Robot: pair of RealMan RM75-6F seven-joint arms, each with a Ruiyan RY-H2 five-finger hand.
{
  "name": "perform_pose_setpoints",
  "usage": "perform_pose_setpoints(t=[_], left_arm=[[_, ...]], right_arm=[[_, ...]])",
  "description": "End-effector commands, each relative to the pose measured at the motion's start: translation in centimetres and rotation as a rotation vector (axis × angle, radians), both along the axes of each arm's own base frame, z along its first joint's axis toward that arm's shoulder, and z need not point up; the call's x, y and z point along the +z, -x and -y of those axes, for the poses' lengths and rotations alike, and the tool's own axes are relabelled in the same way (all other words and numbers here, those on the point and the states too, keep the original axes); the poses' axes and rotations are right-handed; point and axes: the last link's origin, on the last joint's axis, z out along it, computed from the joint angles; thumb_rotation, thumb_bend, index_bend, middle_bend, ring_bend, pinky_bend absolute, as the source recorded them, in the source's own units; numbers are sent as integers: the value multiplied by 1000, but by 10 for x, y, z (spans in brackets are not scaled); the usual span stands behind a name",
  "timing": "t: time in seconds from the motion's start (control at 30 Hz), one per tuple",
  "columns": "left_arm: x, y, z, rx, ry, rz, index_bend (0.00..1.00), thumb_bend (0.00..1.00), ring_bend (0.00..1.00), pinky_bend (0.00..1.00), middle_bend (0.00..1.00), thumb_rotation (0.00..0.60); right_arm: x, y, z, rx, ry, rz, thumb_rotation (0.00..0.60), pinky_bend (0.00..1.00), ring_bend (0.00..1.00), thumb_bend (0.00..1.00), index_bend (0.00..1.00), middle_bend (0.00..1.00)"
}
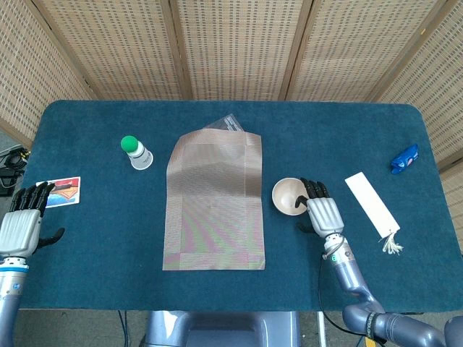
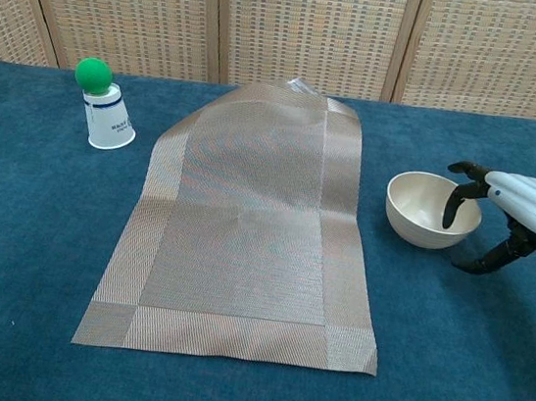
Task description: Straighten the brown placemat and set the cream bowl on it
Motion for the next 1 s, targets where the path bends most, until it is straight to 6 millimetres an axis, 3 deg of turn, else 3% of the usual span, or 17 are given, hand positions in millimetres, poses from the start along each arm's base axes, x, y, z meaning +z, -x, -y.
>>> perform_pose_setpoints(t=[0.03, 0.57, 1.0], left_arm=[[-1, 1, 0, 2, 3, 1, 0, 248, 0, 0, 0, 600], [-1, 2, 0, 6, 8, 10, 0, 248, 0, 0, 0, 600], [-1, 2, -1, 6, 11, 11, 0, 248, 0, 0, 0, 600]], right_arm=[[-7, -1, 3, -3, -9, 5, 600, 18, 0, 391, 486, 98], [-21, -1, 13, 5, 44, 11, 600, 66, 14, 437, 691, 204], [-17, -2, 10, 15, 71, 10, 600, 68, 14, 493, 703, 200]])
